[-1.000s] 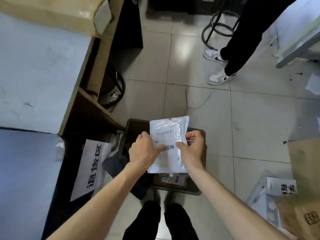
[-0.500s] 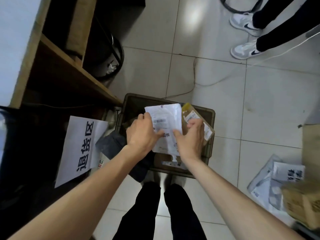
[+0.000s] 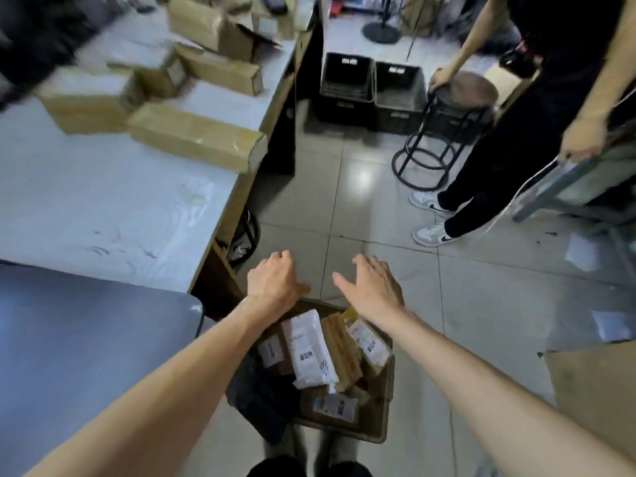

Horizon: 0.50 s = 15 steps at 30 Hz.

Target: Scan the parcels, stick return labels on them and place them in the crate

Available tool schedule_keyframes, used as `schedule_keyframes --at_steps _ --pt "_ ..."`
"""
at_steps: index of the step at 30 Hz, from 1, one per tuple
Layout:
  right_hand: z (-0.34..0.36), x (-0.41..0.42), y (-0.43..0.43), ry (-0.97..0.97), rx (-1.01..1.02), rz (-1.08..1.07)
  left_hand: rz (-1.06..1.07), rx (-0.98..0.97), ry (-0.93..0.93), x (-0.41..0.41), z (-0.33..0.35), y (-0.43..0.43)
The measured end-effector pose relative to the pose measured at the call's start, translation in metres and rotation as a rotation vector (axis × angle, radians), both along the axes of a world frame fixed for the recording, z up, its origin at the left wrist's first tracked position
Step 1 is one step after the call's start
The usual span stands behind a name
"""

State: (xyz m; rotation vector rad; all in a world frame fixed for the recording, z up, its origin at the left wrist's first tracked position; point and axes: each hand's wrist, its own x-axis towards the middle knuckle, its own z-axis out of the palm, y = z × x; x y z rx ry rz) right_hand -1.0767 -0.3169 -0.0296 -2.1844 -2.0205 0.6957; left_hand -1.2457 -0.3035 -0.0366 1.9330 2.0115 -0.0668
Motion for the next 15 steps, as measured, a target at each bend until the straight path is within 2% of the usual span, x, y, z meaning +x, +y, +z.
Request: schedule_keyframes --at_steps 8,12,15 --pt "0.137 -0.010 0.026 -0.046 0.162 0.161 0.050 0.152 0.022 -0.024 0.165 0.009" --pt "0.166 -0.037 0.016 -0.011 0.202 0.288 0.189 0.183 0.017 -0.049 0.208 -0.022" --pt "0.178 -0.074 -0.008 0.017 0.179 0.465 0.355 0.193 -0.014 -0.076 0.223 -0.071"
